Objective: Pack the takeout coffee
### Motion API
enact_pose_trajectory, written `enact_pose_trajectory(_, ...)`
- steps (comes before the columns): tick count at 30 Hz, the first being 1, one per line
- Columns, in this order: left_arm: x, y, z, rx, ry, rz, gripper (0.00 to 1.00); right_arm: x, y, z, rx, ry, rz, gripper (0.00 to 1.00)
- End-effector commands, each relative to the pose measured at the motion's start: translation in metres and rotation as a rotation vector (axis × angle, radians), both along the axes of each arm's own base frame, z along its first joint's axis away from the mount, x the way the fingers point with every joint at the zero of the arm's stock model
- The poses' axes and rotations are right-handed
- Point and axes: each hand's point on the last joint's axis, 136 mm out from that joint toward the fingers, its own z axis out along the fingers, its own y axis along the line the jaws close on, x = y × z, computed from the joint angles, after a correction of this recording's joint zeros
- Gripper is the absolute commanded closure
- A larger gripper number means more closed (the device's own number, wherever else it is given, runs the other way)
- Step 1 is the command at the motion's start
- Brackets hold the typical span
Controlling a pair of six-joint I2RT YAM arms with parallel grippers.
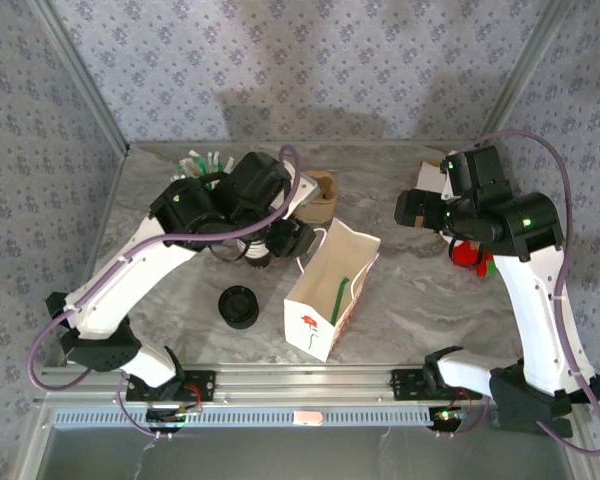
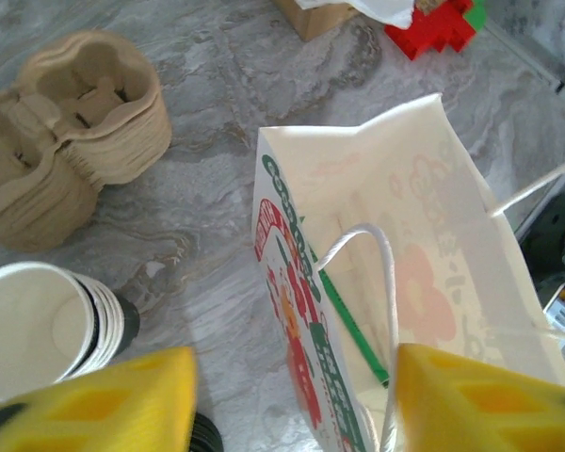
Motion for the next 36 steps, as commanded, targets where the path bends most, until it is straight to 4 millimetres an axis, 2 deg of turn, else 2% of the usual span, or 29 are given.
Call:
enact_pose_trajectory(1,0.001,-0.016,0.005,-0.038,0.002,-0.034,0.62,0.001,0.000,-0.002,-0.012,0.007,0.021,0.00)
enact_pose_trajectory(8,0.008,-0.036,0.011,-0.075,0.021,-0.035,1.00,0.007,-0.006,-0.003,-0.001,0.008,0.014,0.00)
enact_pose_trajectory(12,0.015,-0.047,0.017,-0.106,0.022,-0.020,1.00,0.009,-0.016,-0.005,-0.002,0.003,-0.022,0.00)
enact_pose_trajectory(18,0.034,-0.068,0.023,-0.166,-0.007,0.028,1.00,0.010,-0.039,0.000,0.047,-0.035,-0.123,0.00)
enact_pose_trajectory(29,0.092,-0.111,0.030,-0.321,0.049,0.127,1.00,0.005,-0.074,0.028,0.086,-0.150,-0.263,0.00)
enact_pose_trajectory(36,0.134,-0.128,0.042,-0.459,0.097,0.191,1.00,0.005,-0.079,0.036,0.097,-0.173,-0.290,0.00)
